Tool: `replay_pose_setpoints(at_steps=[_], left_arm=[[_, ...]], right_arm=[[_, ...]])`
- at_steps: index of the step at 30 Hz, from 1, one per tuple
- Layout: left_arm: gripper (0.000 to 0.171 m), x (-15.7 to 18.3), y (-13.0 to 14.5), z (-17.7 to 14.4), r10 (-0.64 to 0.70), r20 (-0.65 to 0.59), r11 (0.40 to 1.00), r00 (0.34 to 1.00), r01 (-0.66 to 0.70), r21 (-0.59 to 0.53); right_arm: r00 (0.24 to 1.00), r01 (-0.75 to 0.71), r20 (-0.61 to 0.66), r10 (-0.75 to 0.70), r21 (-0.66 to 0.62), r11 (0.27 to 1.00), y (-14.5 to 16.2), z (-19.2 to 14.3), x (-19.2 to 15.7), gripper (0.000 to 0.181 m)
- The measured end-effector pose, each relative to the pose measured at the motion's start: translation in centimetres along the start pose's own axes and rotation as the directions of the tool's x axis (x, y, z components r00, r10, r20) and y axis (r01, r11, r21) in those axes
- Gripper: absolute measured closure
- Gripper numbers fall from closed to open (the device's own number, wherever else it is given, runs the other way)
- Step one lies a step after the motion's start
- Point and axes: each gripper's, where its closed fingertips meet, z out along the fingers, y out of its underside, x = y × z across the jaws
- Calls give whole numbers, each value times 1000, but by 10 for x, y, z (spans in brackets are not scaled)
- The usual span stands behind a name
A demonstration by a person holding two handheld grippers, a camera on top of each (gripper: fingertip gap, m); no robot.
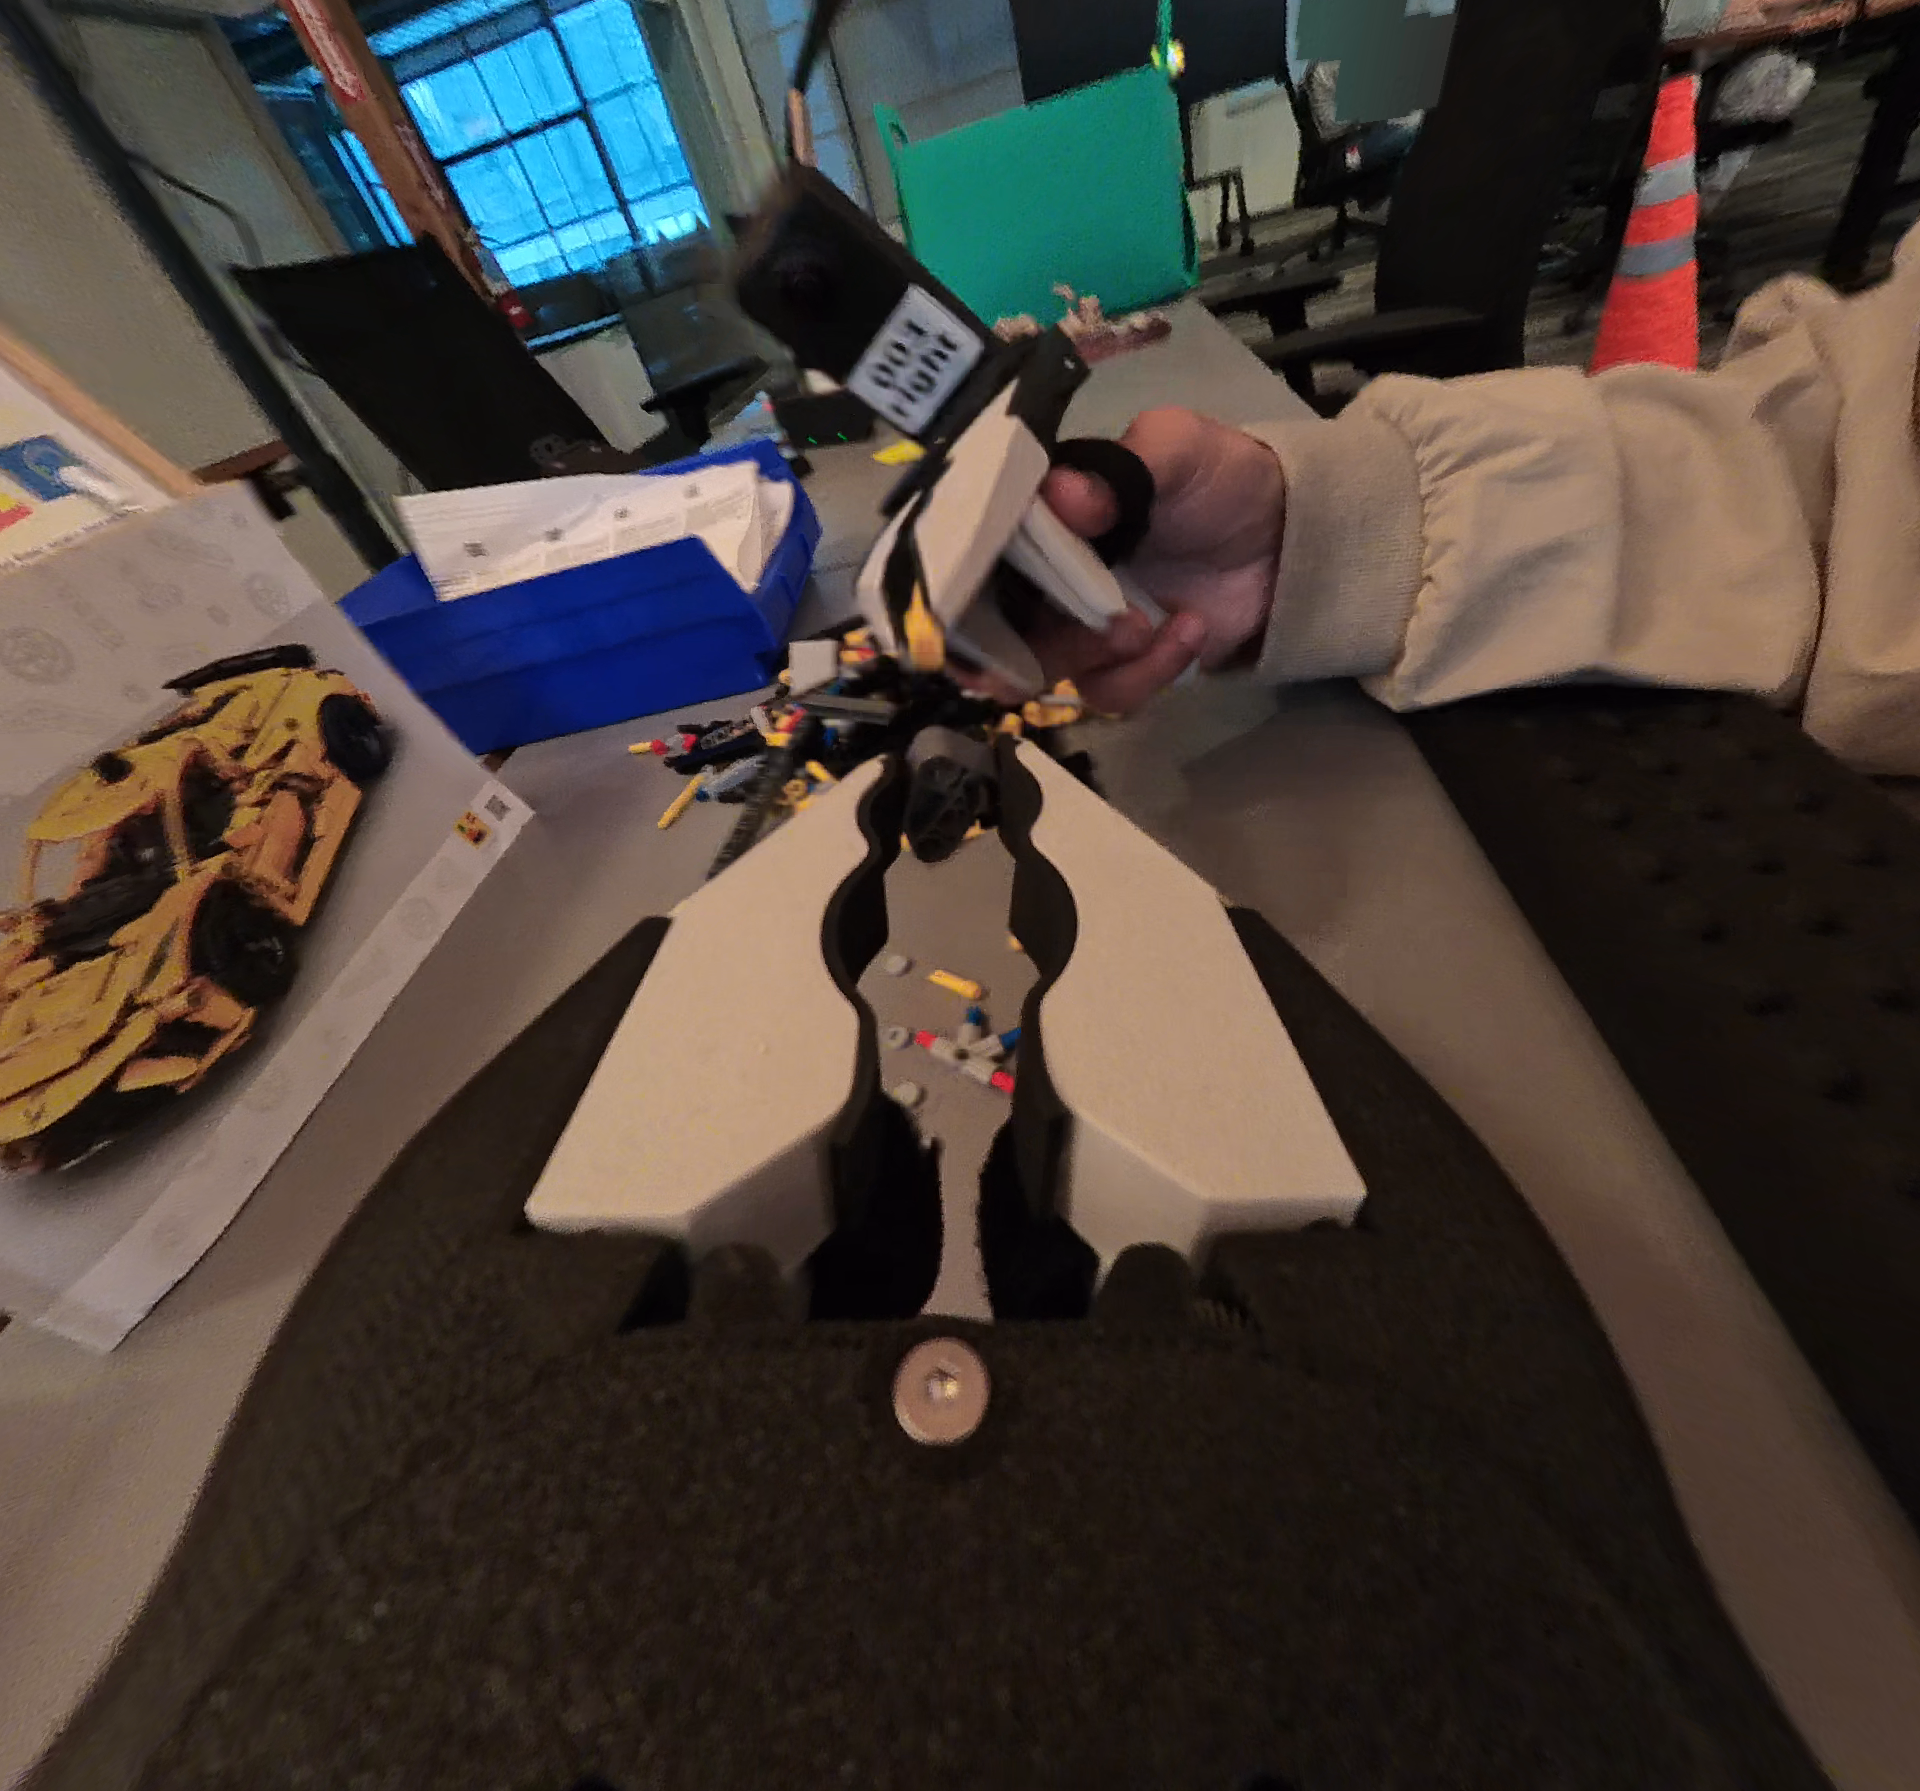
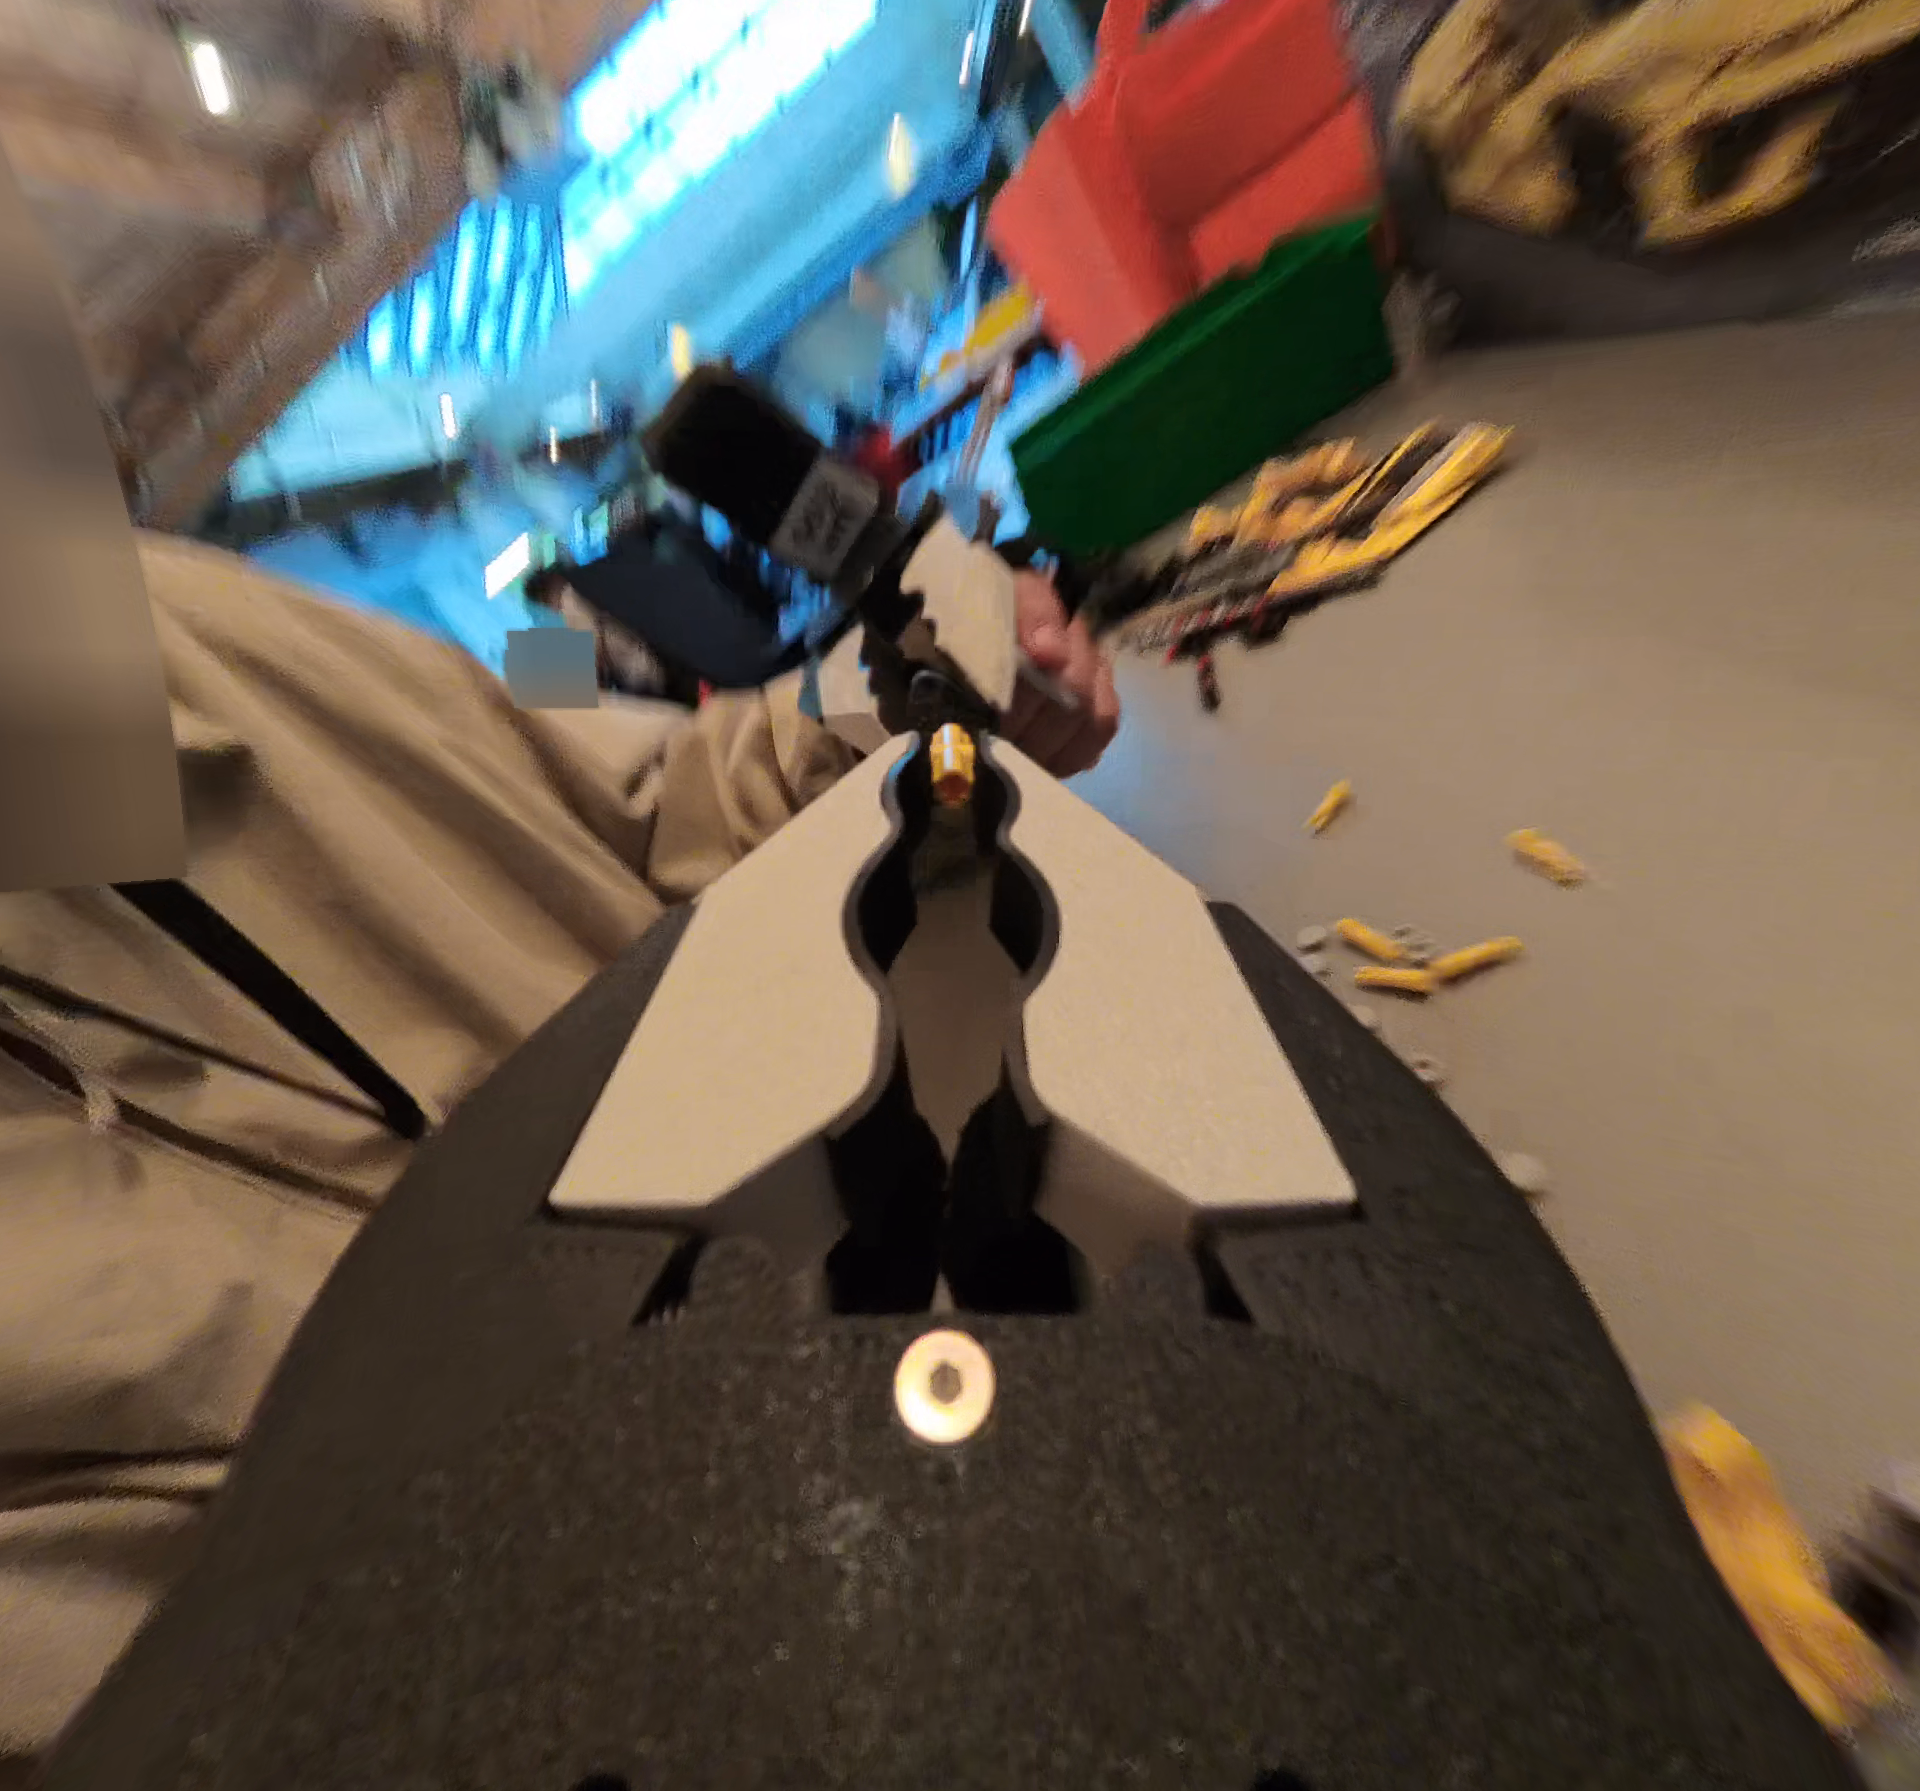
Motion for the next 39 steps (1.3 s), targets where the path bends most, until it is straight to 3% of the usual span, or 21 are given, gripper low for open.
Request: replay_pose_setpoints(at_steps=[2,5,7,10,12,17,20,22,24,28,30,32,34,36,39], left_arm=[[155,-22,-16,-19,-70,37,994,997,66,91],[154,-36,-16,-23,-137,80,981,987,125,146],[154,-35,5,-11,-161,98,986,982,155,66],[153,-34,23,1,-107,150,993,983,113,-31],[153,-33,30,4,-77,168,992,983,93,-90],[153,-38,35,4,-99,197,986,975,123,-112],[153,-49,34,-1,-296,194,950,935,309,-42],[153,-51,28,-3,-463,131,886,876,462,44],[153,-51,19,-3,-578,49,813,815,570,121],[154,-46,8,-1,-707,-93,679,701,709,187],[154,-43,4,1,-741,-144,624,655,752,210],[153,-42,-3,2,-778,-222,541,587,807,238],[153,-40,-9,3,-804,-295,458,516,854,247],[153,-36,-13,4,-811,-357,403,464,885,234],[153,-33,-13,5,-821,-387,372,420,907,195]], right_arm=[[997,3,-77,5,99,995,-21,-49,12,176],[959,2,-284,-5,-11,1000,-3,-81,43,175],[844,-15,-534,-42,-102,995,11,-105,85,174],[652,-3,-743,-151,-201,980,18,-140,118,175],[571,20,-801,-179,-205,979,13,-153,124,170],[495,52,-859,-130,-121,991,-2,-171,125,159],[606,177,-772,-193,-106,978,-19,-130,101,154],[686,277,-664,-297,-139,951,-21,-78,79,147],[717,390,-548,-430,-196,900,-12,-20,60,137],[588,557,-546,-597,-262,788,-2,44,39,138],[496,624,-608,-620,-246,741,-8,53,28,145],[356,675,-650,-672,-318,666,-11,51,28,148],[265,718,-653,-709,-357,597,-12,52,25,153],[213,728,-659,-721,-385,567,-14,48,23,167],[233,743,-648,-725,-362,562,-15,48,20,167]])
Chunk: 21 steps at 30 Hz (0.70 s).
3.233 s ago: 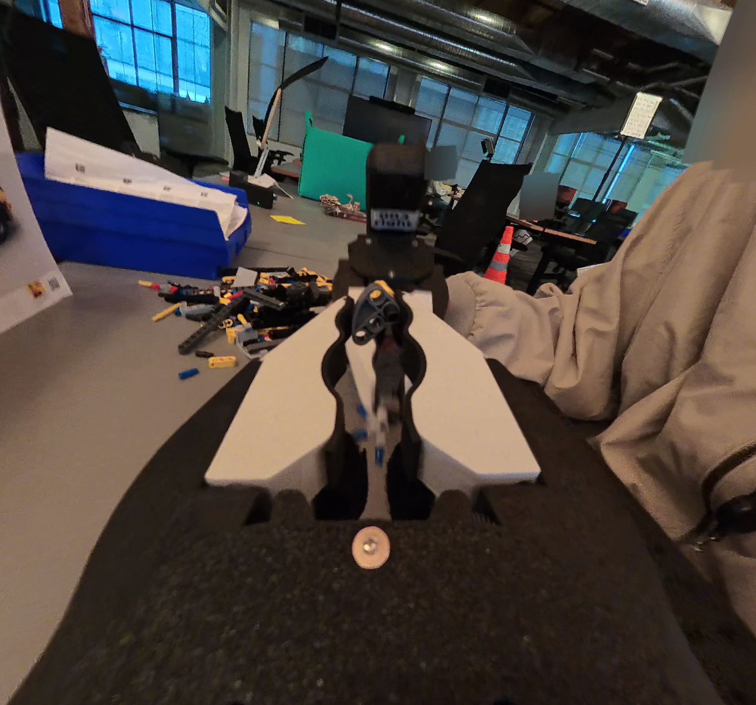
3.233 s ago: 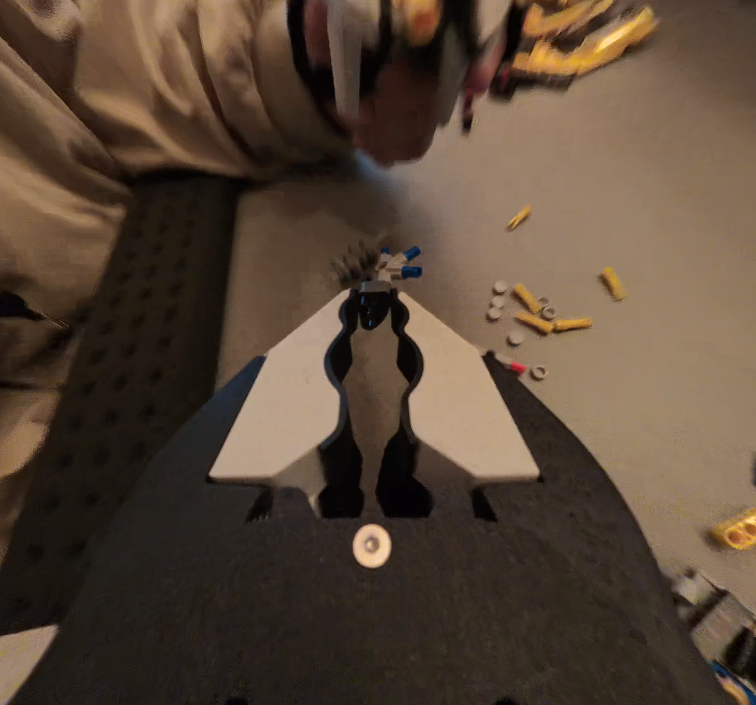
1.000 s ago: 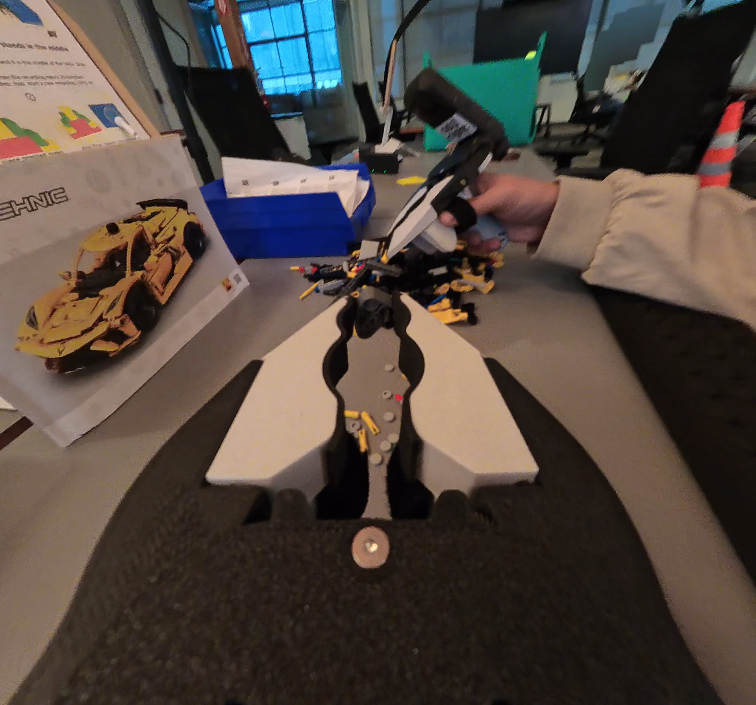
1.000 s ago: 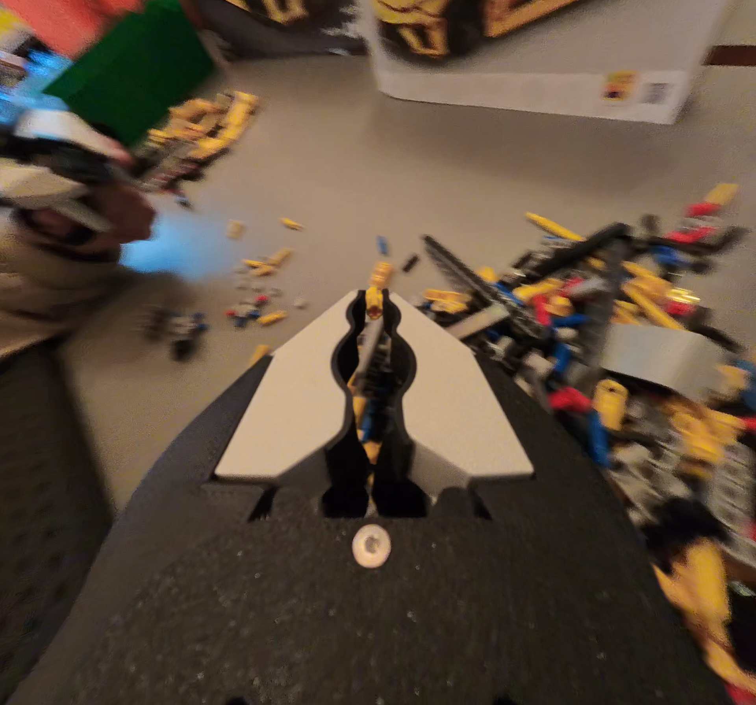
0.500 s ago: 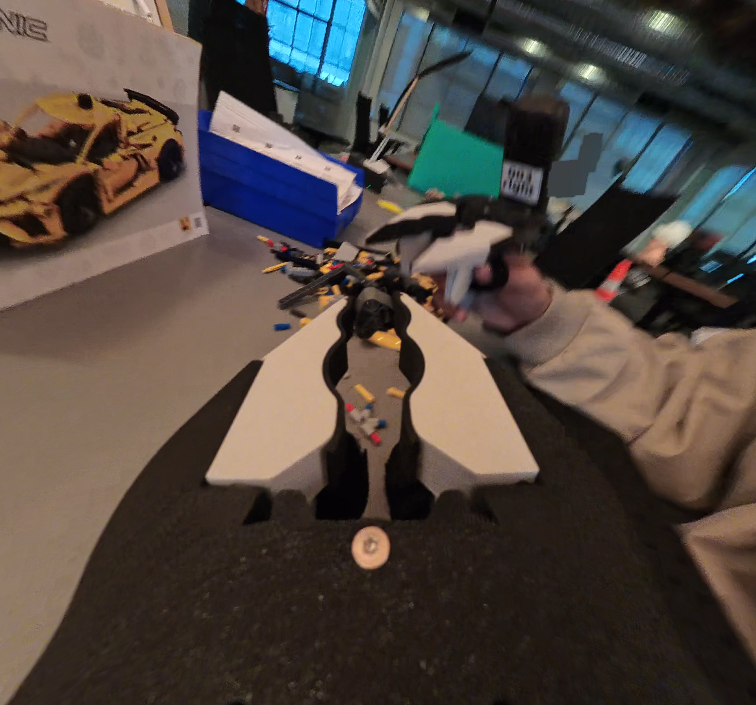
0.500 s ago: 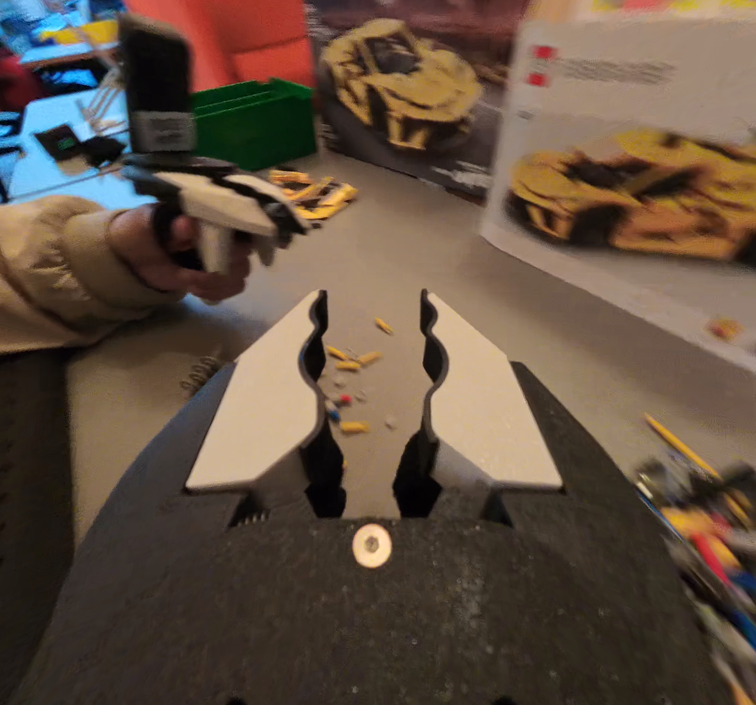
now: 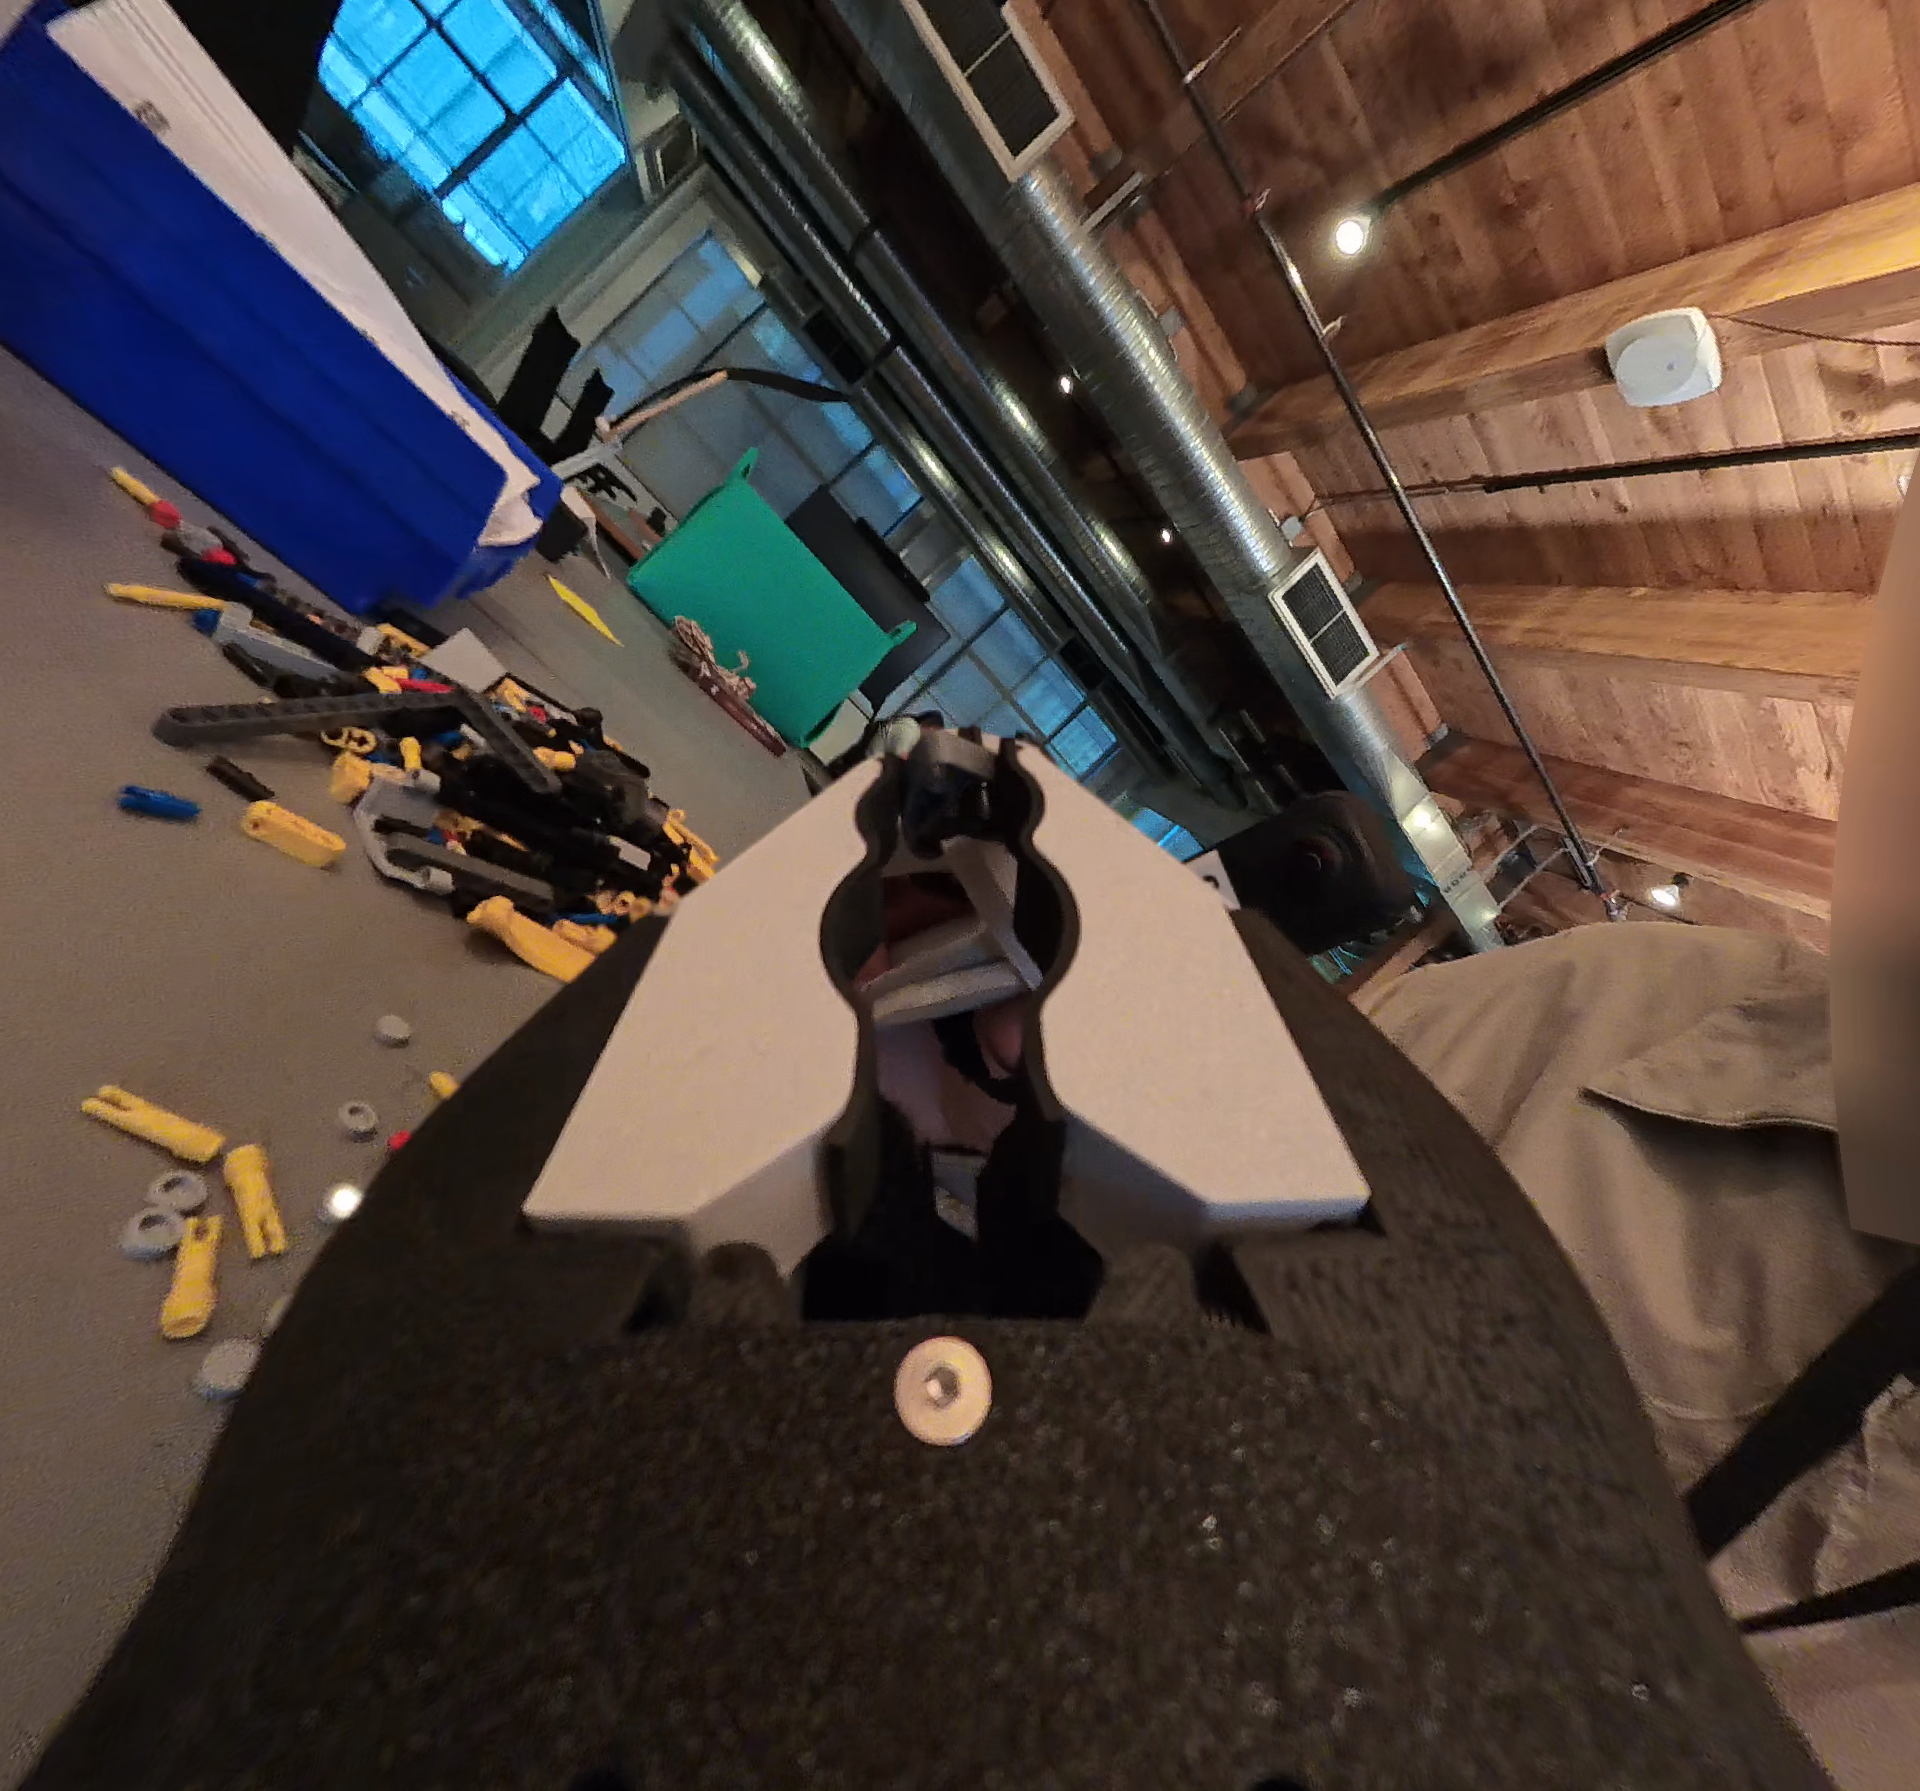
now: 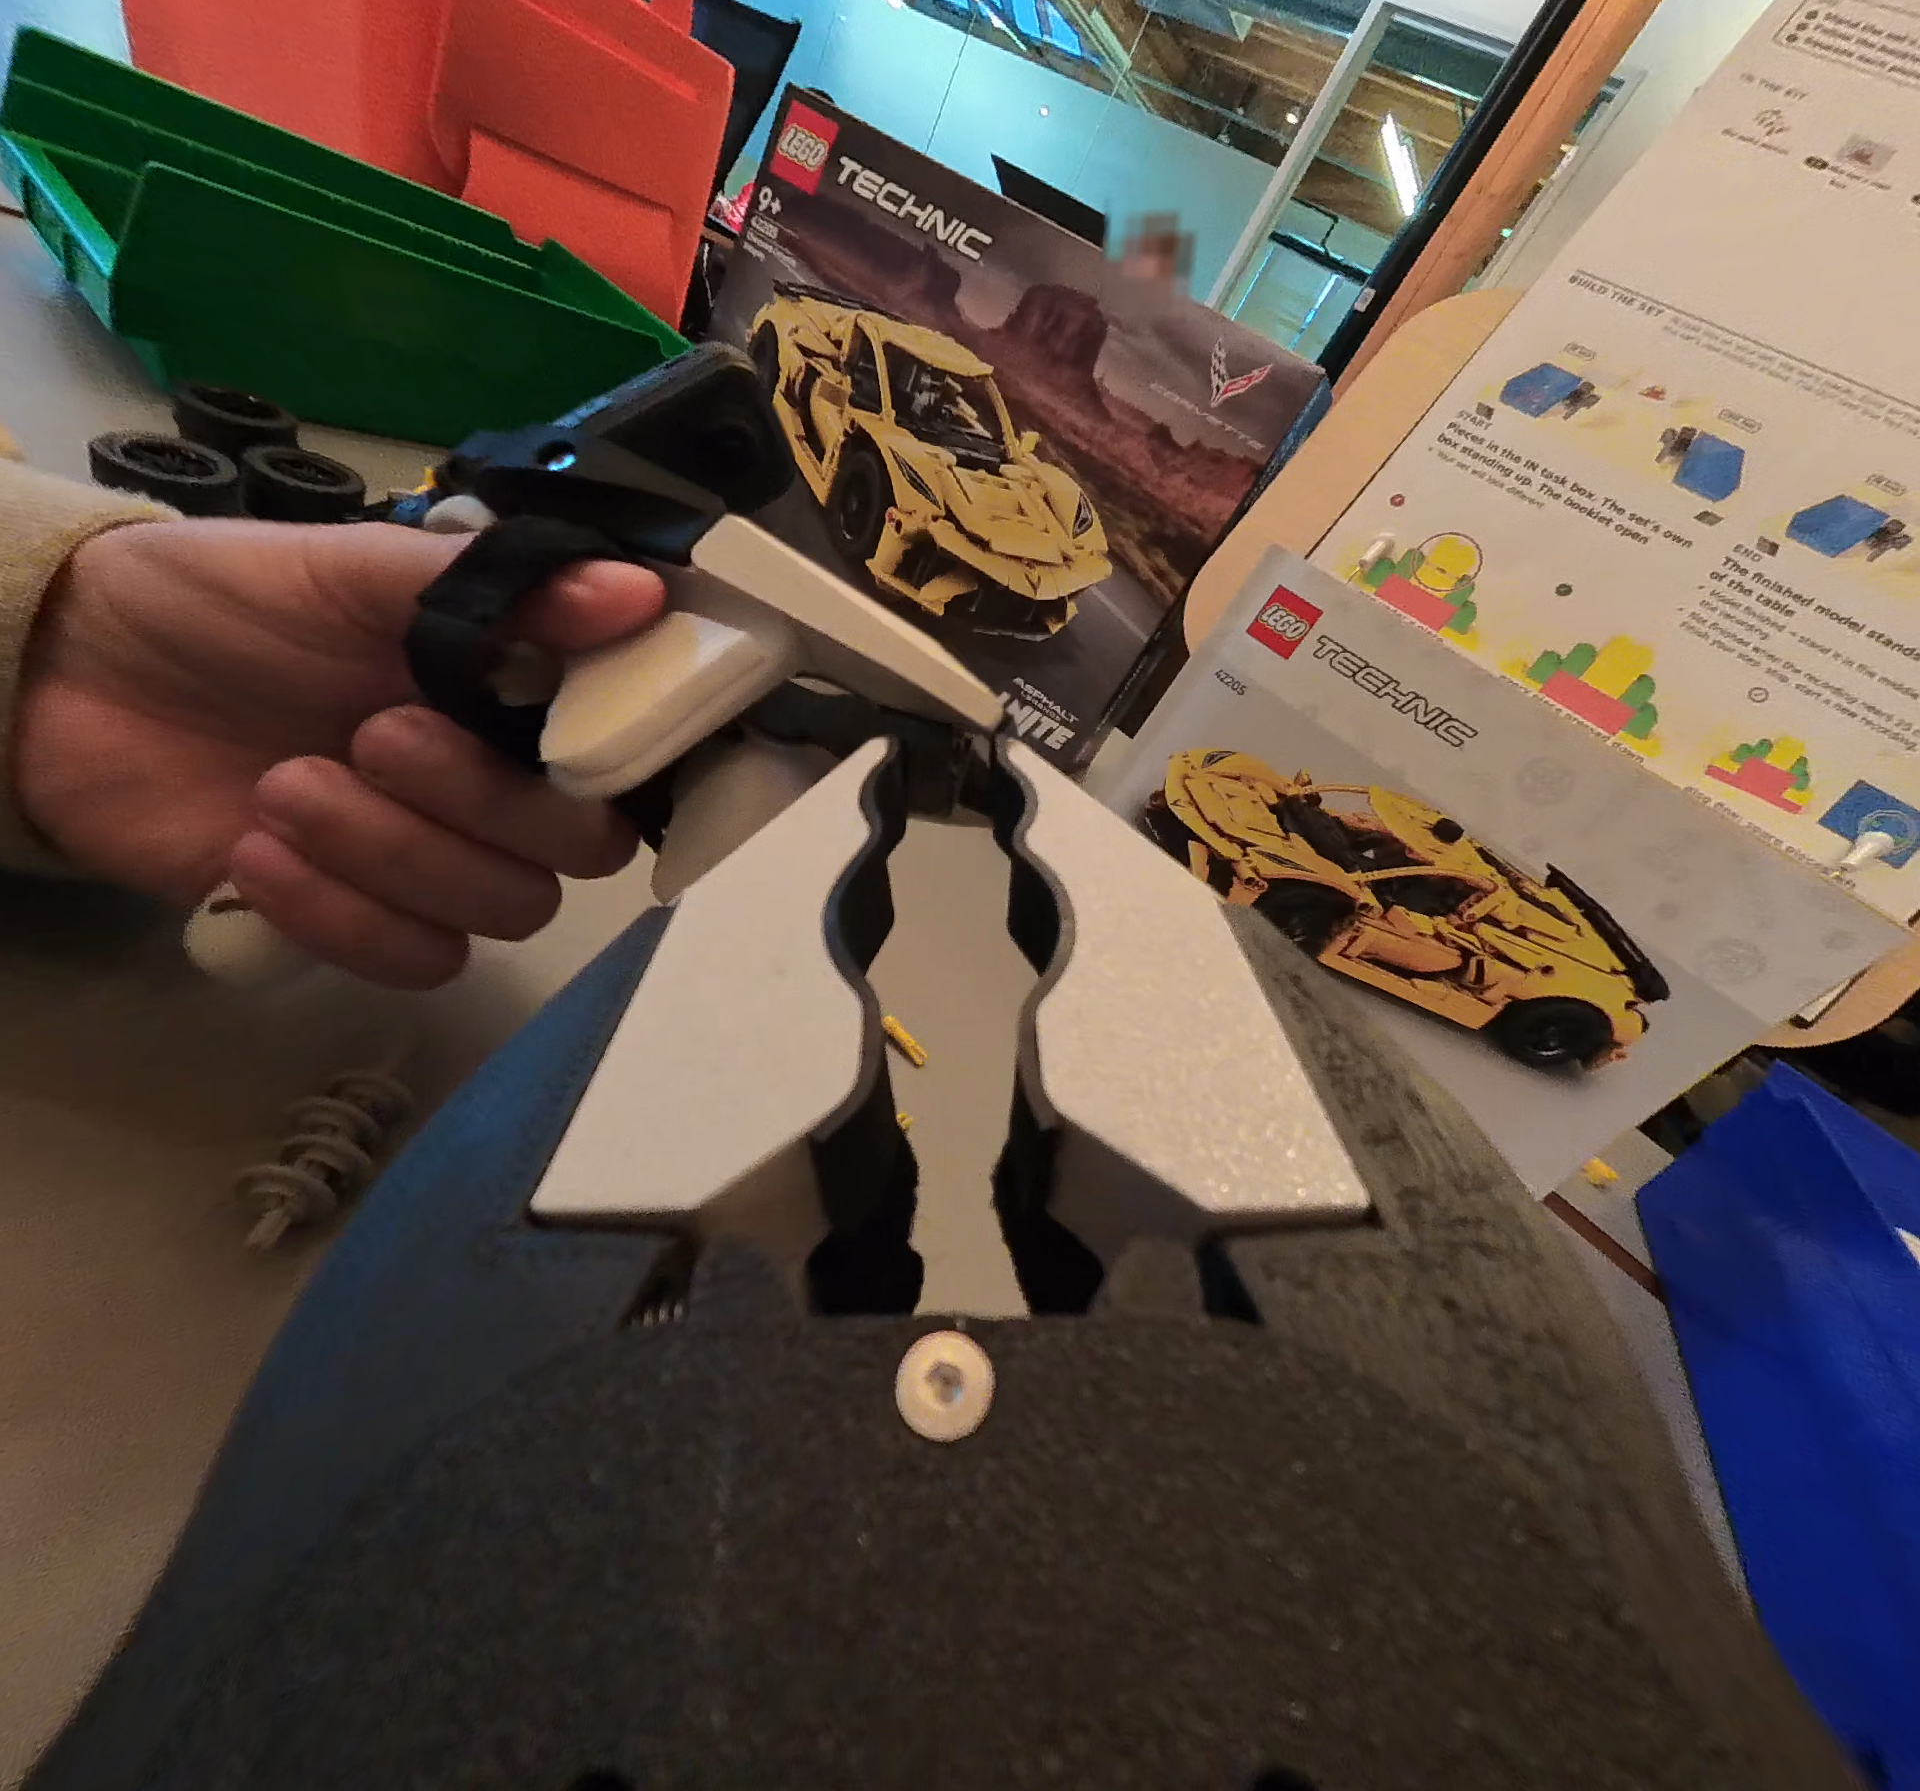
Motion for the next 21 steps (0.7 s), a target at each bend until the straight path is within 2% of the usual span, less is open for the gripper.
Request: replay_pose_setpoints(at_steps=[2,7,9,12,16,21], left_arm=[[154,2,1,-2,-58,-23,998,998,57,-17],[153,-3,3,-3,-159,-37,987,987,158,-28],[153,-1,4,-3,-149,-40,988,988,147,-52],[141,5,-7,-9,-92,-49,995,994,91,-28],[141,4,-18,-16,-79,-37,997,996,79,14],[144,13,-8,-12,-94,-82,995,992,89,-53]], right_arm=[[999,38,-13,-38,19,999,-3,-1,1,161],[999,42,10,-42,-12,999,2,0,-2,165],[1000,0,1,0,-6,1000,1,-3,3,175],[998,-59,22,59,7,998,1,-7,11,175],[982,-153,118,145,58,987,-7,-11,4,175],[983,-122,145,110,80,989,-11,-11,-3,175]])
